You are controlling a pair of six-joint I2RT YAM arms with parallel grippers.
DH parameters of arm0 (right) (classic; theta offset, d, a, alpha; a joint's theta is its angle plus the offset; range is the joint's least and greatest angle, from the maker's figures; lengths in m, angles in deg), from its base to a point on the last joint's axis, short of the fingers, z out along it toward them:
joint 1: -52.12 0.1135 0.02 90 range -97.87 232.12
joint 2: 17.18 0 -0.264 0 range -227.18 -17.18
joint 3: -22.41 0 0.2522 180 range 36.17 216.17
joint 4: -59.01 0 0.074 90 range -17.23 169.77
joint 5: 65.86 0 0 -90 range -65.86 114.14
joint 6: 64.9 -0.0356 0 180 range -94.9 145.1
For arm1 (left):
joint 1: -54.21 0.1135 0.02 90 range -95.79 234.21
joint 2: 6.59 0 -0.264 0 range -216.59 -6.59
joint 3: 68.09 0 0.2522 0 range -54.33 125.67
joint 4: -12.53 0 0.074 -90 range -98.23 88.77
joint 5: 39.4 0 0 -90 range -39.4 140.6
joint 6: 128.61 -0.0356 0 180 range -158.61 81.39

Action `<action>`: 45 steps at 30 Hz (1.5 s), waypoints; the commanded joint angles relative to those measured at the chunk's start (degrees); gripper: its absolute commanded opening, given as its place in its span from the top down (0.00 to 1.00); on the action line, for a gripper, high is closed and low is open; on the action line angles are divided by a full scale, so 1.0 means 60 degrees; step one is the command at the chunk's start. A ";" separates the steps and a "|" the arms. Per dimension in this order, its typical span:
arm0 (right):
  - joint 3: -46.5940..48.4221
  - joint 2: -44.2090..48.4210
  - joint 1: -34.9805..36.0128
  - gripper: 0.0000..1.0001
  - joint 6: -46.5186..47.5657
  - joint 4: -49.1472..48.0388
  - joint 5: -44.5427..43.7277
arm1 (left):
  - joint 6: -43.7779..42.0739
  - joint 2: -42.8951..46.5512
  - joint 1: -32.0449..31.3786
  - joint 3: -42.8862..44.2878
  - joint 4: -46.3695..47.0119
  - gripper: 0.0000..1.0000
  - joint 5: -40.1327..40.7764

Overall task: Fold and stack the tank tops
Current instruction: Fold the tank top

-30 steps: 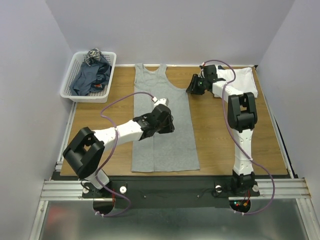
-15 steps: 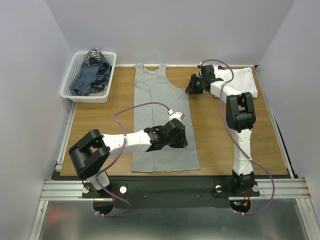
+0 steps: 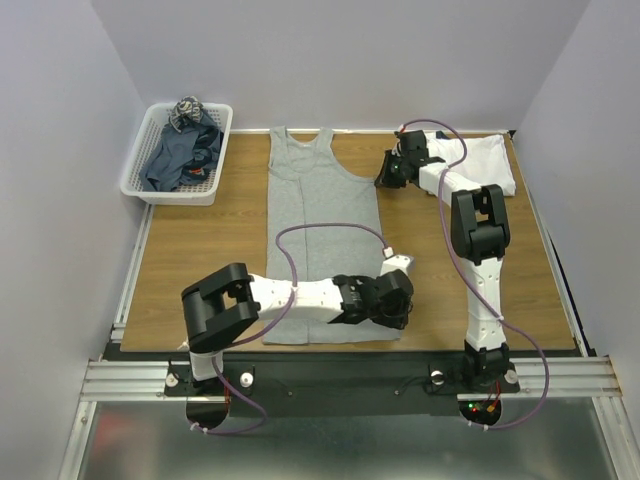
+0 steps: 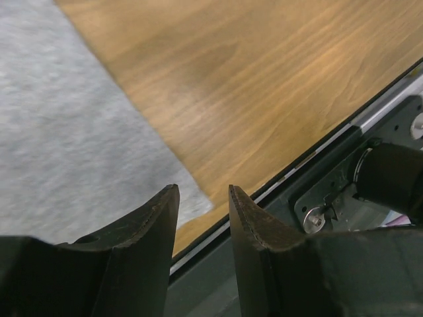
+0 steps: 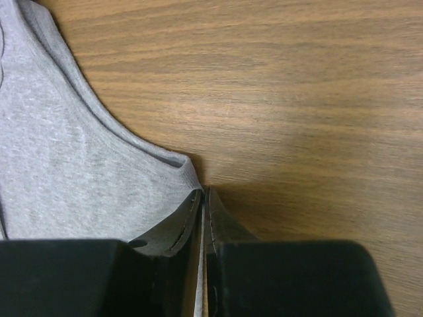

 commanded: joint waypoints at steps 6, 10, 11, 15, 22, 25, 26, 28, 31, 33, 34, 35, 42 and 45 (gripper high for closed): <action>0.0069 -0.0216 0.0119 0.90 0.0045 -0.0040 -0.0275 | 0.0411 -0.0813 -0.0700 0.1461 -0.1889 0.55 0.1046; 0.0054 -0.0201 0.0119 0.90 0.0016 -0.0040 -0.0348 | 0.0456 -0.1076 -0.0846 0.1696 -0.2022 0.55 0.1090; 0.0054 -0.0201 0.0119 0.90 0.0016 -0.0055 -0.0319 | 0.0455 -0.1121 -0.0905 0.1725 -0.2051 0.55 0.1090; 0.0054 -0.0172 0.0105 0.90 0.0001 -0.0040 -0.0334 | 0.0470 -0.1340 -0.0993 0.1828 -0.2124 0.56 0.1134; 0.0025 -0.0142 0.0119 0.91 0.0001 -0.0040 -0.0422 | 0.0455 -0.1560 -0.1052 0.1945 -0.2198 0.58 0.1207; 0.0010 -0.0157 0.0119 0.91 0.0001 -0.0040 -0.0436 | 0.0412 -0.1648 -0.1066 0.2004 -0.2242 0.61 0.1266; 0.0010 -0.0142 0.0119 0.91 0.0001 -0.0040 -0.0451 | 0.0397 -0.1663 -0.1081 0.2004 -0.2242 0.62 0.1266; -0.0005 -0.0157 0.0119 0.91 -0.0013 -0.0041 -0.0509 | 0.0368 -0.1721 -0.1095 0.2062 -0.2256 0.70 0.1266; -0.0019 -0.0172 0.0119 0.95 -0.0043 -0.0040 -0.0728 | 0.0280 -0.1736 -0.1154 0.2194 -0.2315 0.83 0.1280; -0.0049 -0.0142 0.0119 0.97 -0.0072 -0.0055 -0.0831 | 0.0207 -0.1736 -0.1198 0.2267 -0.2330 0.92 0.1280; -0.0136 -0.0084 0.0119 0.98 -0.0115 -0.0041 -0.1006 | 0.0163 -0.1693 -0.1213 0.2326 -0.2330 0.97 0.1280; -0.0180 -0.0040 0.0119 0.99 -0.0203 -0.0040 -0.1138 | 0.0133 -0.1663 -0.1256 0.2341 -0.2301 0.99 0.1266; -0.0737 0.0442 -0.0202 1.00 -0.0627 -0.0040 -0.1960 | -0.0218 -0.1151 -0.1286 0.2019 -0.1466 1.00 0.0856; -0.1000 0.0662 -0.0510 1.00 -0.0731 -0.0040 -0.2047 | -0.0277 -0.0888 -0.1286 0.1771 -0.1115 1.00 0.0739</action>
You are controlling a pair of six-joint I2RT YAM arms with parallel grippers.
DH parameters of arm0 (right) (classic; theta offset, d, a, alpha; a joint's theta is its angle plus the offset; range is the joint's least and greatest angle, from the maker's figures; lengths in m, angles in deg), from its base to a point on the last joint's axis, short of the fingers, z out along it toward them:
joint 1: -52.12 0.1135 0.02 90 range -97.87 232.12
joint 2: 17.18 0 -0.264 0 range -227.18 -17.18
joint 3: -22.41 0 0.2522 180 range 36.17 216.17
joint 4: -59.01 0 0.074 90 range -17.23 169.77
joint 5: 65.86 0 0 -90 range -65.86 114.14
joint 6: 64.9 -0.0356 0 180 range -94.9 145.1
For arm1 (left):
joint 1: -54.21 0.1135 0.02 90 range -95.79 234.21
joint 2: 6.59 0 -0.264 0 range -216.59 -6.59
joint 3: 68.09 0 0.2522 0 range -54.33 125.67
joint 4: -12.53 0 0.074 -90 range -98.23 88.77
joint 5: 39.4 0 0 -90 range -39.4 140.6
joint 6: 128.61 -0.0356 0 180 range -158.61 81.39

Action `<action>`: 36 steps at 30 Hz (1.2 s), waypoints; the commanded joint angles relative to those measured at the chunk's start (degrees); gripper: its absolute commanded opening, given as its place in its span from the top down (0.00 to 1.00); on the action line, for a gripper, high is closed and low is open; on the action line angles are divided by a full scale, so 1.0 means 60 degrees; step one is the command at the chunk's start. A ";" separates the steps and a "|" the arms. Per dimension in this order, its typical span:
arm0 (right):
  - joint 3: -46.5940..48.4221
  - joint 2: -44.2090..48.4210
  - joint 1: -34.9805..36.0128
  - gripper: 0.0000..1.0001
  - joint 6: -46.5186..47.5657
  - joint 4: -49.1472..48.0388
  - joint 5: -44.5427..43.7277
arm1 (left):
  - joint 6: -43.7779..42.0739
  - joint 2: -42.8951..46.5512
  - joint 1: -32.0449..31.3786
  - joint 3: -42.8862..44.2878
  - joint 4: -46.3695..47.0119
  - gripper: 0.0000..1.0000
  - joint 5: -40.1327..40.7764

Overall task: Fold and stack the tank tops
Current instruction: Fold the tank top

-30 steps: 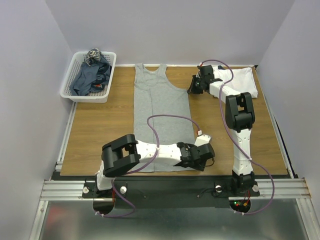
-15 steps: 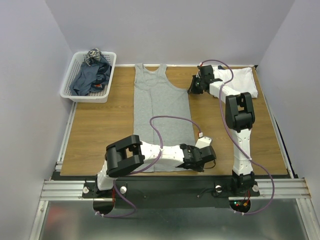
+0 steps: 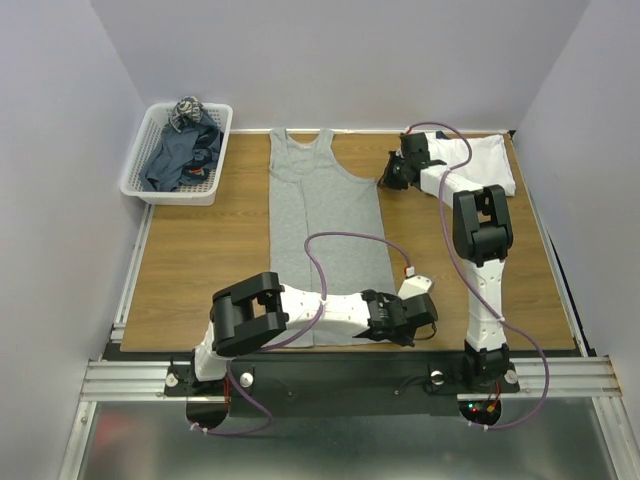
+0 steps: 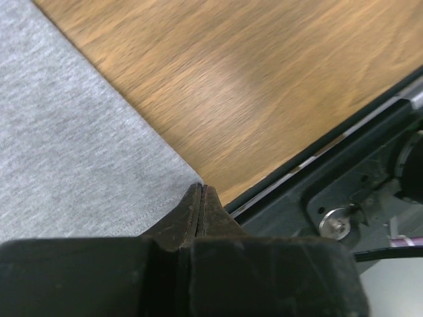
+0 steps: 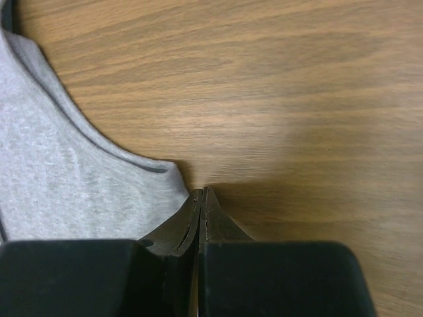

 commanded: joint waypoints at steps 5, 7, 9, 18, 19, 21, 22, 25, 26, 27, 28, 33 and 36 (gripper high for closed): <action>-0.0677 0.0591 -0.0548 1.00 -0.0229 0.0302 -0.1068 | -0.0171 0.1231 -0.0088 -0.0702 0.1121 1.00 -0.0165; -0.0751 0.0664 -0.0548 1.00 -0.0316 0.0302 -0.1069 | -0.0055 0.1523 -0.0102 -0.0922 0.1282 1.00 -0.0063; -0.0766 0.0679 -0.0548 1.00 -0.0375 0.0273 -0.1069 | 0.0048 0.1743 -0.0073 -0.1331 0.1399 1.00 0.0025; -0.0532 0.0767 -0.0533 0.92 -0.0566 -0.0020 0.0028 | 0.0576 0.2799 0.0147 -0.2753 0.2176 1.00 0.0026; -0.0531 0.0753 -0.0533 0.84 -0.0580 -0.0035 0.0073 | 0.0620 0.2886 0.0190 -0.2826 0.2162 1.00 0.0011; -0.0502 0.0767 -0.0533 0.78 -0.0580 -0.0049 0.0161 | 0.0737 0.2960 0.0278 -0.3134 0.2468 1.00 -0.0135; -0.0502 0.0782 -0.0533 0.74 -0.0595 -0.0050 0.0191 | 0.0766 0.3047 0.0366 -0.3338 0.2629 1.00 -0.0223; -0.0546 0.0811 -0.0518 0.71 -0.0595 -0.0108 0.0293 | 0.0869 0.3180 0.0512 -0.3559 0.2820 1.00 -0.0384; -0.0575 0.0811 -0.0504 0.70 -0.0566 -0.0137 0.0366 | 0.0884 0.3209 0.0556 -0.3618 0.2879 1.00 -0.0443; -0.0590 0.0826 -0.0489 0.70 -0.0522 -0.0195 0.0425 | 0.0884 0.3209 0.0586 -0.3633 0.2894 1.00 -0.0458; -0.0590 0.0826 -0.0402 0.70 -0.0449 -0.0211 0.0440 | 0.0884 0.3195 0.0615 -0.3662 0.2923 1.00 -0.0501; -0.0546 0.0753 -0.0153 0.70 -0.0200 -0.0357 0.0542 | 0.0928 0.3019 0.0703 -0.3589 0.2982 1.00 -0.0677; -0.0459 0.0622 -0.0050 0.70 -0.0156 -0.0532 0.0688 | 0.0942 0.2946 0.0718 -0.3545 0.2982 1.00 -0.0707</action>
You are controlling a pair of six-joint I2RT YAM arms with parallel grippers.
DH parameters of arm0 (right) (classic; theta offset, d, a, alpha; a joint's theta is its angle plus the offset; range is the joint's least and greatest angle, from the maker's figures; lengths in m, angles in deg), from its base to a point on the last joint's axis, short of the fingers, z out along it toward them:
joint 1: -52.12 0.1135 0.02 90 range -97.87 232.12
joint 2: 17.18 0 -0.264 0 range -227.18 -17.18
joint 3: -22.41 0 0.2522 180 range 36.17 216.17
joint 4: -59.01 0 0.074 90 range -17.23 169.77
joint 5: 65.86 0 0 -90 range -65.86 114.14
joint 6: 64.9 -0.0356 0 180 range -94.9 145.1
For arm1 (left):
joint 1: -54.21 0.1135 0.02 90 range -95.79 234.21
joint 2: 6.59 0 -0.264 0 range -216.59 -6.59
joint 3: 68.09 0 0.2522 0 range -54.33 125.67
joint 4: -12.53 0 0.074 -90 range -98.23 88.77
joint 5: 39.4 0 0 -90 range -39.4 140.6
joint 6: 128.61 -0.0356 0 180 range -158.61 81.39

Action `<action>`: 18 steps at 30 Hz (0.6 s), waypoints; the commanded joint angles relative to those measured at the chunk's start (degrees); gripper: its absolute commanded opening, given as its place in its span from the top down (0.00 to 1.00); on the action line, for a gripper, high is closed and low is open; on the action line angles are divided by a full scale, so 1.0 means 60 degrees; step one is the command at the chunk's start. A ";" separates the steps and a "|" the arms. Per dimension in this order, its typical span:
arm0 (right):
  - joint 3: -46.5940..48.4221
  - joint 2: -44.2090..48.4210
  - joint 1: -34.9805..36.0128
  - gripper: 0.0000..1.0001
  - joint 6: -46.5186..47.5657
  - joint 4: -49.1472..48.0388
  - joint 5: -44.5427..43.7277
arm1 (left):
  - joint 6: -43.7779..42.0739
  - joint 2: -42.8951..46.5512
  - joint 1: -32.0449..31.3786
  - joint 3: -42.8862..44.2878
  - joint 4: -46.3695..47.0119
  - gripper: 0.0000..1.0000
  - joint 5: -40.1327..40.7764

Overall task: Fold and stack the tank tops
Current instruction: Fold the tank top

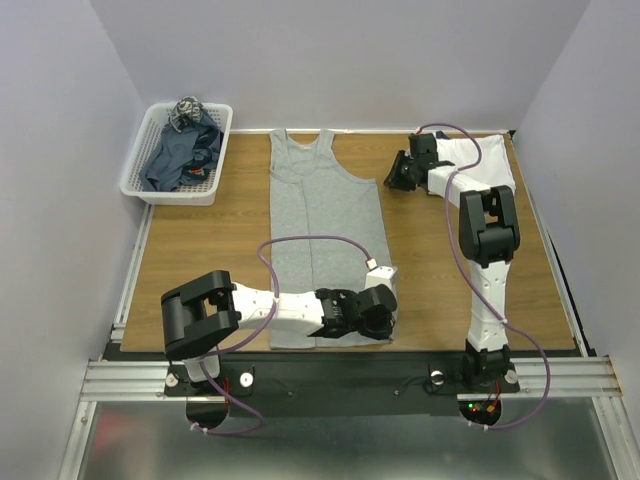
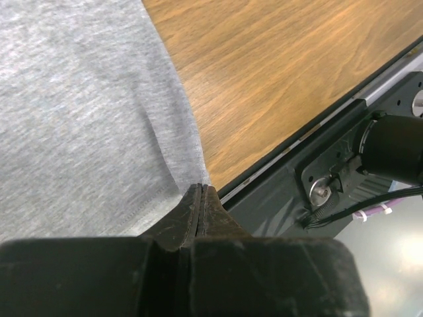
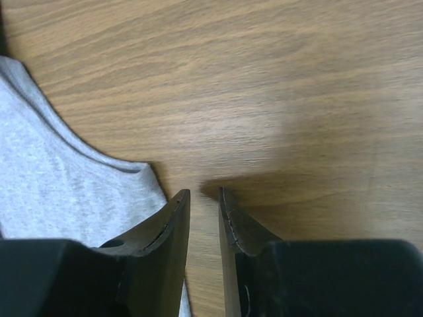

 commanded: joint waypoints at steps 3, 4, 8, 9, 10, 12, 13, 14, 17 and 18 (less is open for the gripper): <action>0.0216 0.0092 0.0366 0.70 0.0285 -0.0449 0.0449 | 0.0101 0.0239 0.0059 0.0058 0.0334 1.00 -0.0113; 0.0318 0.0034 0.0439 0.70 0.0343 -0.0493 0.0435 | 0.0101 0.0224 0.0088 0.0058 0.0334 1.00 -0.0099; 0.0640 -0.0215 0.0571 0.69 0.0432 -0.0494 0.0449 | 0.0101 0.0180 0.0117 0.0073 0.0334 1.00 -0.0157; 0.0742 -0.0303 0.0615 0.69 0.0461 -0.0479 0.0435 | 0.0101 0.0151 0.0117 0.0073 0.0334 1.00 -0.0157; 0.0773 -0.0332 0.0630 0.69 0.0461 -0.0479 0.0405 | 0.0086 0.0151 0.0132 0.0087 0.0319 1.00 -0.0186; 0.0817 -0.0435 0.0674 0.69 0.0476 -0.0479 0.0332 | 0.0086 0.0151 0.0117 0.0087 0.0319 1.00 -0.0186; 0.0846 -0.0464 0.0703 0.69 0.0476 -0.0493 0.0245 | 0.0072 0.0137 0.0132 0.0087 0.0319 1.00 -0.0186; 0.0875 -0.0552 0.0703 0.70 0.0476 -0.0494 0.0172 | 0.0072 0.0122 0.0132 0.0073 0.0319 1.00 -0.0201; 0.0919 -0.0684 0.0732 0.70 0.0505 -0.0464 -0.0034 | 0.0072 0.0151 0.0132 0.0073 0.0319 1.00 -0.0201; 0.0919 -0.0713 0.0732 0.70 0.0505 -0.0479 -0.0078 | 0.0072 0.0151 0.0132 0.0073 0.0305 1.00 -0.0201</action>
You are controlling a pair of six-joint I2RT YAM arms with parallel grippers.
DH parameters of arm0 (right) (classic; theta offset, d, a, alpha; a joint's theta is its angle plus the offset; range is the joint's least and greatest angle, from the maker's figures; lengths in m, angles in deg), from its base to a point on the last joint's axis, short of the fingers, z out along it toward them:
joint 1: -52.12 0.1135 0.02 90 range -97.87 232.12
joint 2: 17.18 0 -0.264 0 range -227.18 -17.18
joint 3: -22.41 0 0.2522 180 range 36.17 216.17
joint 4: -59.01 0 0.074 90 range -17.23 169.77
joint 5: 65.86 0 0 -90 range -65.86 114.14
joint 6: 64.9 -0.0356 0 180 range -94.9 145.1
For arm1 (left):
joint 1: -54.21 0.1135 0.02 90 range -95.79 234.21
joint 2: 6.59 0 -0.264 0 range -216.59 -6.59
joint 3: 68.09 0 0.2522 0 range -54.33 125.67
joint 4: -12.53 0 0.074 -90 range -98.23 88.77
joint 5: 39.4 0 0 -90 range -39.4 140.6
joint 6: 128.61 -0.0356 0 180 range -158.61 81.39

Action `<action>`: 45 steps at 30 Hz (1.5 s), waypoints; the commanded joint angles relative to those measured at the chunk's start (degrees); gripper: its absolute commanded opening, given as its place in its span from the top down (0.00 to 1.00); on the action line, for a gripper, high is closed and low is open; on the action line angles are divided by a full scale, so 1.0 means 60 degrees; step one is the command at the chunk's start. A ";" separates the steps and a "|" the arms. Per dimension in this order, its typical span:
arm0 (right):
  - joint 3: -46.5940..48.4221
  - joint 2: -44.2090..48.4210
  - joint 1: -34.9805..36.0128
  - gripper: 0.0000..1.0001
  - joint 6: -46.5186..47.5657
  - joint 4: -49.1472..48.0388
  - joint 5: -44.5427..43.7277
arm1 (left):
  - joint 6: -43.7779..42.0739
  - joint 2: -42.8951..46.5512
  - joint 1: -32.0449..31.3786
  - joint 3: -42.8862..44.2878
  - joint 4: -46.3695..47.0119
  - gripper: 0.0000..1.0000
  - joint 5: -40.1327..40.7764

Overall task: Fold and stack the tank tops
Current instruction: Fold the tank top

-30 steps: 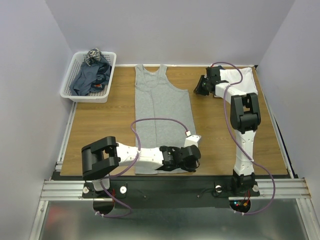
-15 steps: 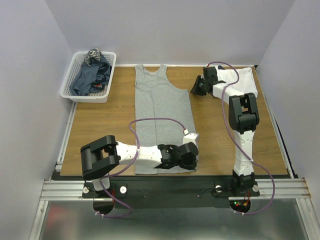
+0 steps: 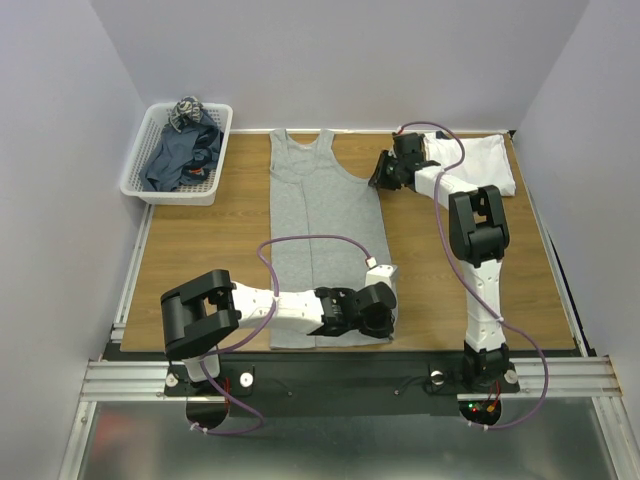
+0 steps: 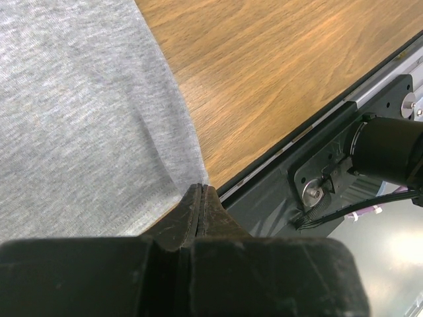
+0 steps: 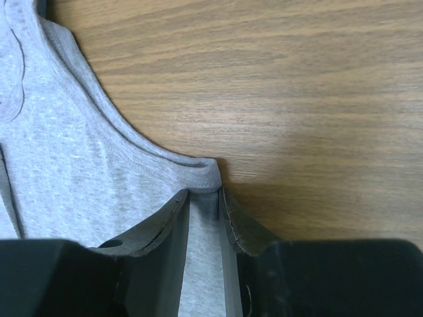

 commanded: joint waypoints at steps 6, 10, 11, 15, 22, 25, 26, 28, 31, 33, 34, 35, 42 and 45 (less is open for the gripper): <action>0.0443 -0.0510 0.0153 0.75 0.0210 -0.0333 -0.0483 | -0.0092 0.0111 0.0026 0.0189 0.0155 1.00 -0.0096; 0.0326 -0.0380 0.0168 0.87 0.0225 -0.0333 -0.0906 | -0.0224 0.0053 0.0026 0.0350 0.0111 1.00 -0.0242; 0.0296 -0.0335 0.0168 0.89 0.0239 -0.0333 -0.1039 | -0.0268 0.0038 0.0012 0.0423 0.0097 1.00 -0.0286; 0.0135 -0.0072 0.0153 0.95 0.0283 -0.0319 -0.2090 | -0.0371 -0.0065 -0.0017 0.0643 0.0096 1.00 -0.0374; -0.0158 0.0280 -0.0051 0.99 0.0386 -0.0260 -0.3003 | -0.0664 -0.0620 -0.0208 0.1434 0.0053 1.00 -0.0564; -0.0347 0.0412 -0.0314 0.99 0.0298 -0.0260 -0.3018 | -0.0752 -0.0826 -0.0281 0.1771 0.0023 1.00 -0.0623; -0.0407 0.0441 -0.0373 1.00 0.0269 -0.0260 -0.3018 | -0.0781 -0.0856 -0.0281 0.1830 0.0023 1.00 -0.0638; -0.0538 0.0543 -0.0534 1.00 0.0254 -0.0274 -0.3018 | -0.0810 -0.0943 -0.0296 0.1991 0.0009 1.00 -0.0653; -0.0700 0.0675 -0.0637 1.00 0.0240 -0.0260 -0.3149 | -0.0825 -0.1002 -0.0325 0.2123 0.0052 1.00 -0.0696; -0.0788 0.0778 -0.0754 1.00 0.0225 -0.0274 -0.3149 | -0.0811 -0.1061 -0.0325 0.2153 0.0082 1.00 -0.0697; -0.0817 0.0851 -0.0798 1.00 0.0210 -0.0260 -0.3106 | -0.0767 -0.1032 -0.0311 0.2066 0.0140 1.00 -0.0653; -0.0846 0.0895 -0.0799 1.00 0.0225 -0.0260 -0.3077 | -0.0723 -0.0974 -0.0325 0.1992 0.0155 1.00 -0.0595; -0.0891 0.1261 -0.0784 1.00 -0.0097 -0.0260 -0.2286 | -0.0255 -0.0212 -0.0208 0.0910 0.0536 1.00 -0.0345; -0.0862 0.1320 -0.0799 1.00 -0.0390 -0.0260 -0.1905 | -0.0035 0.0256 -0.0135 0.0252 0.0711 1.00 -0.0243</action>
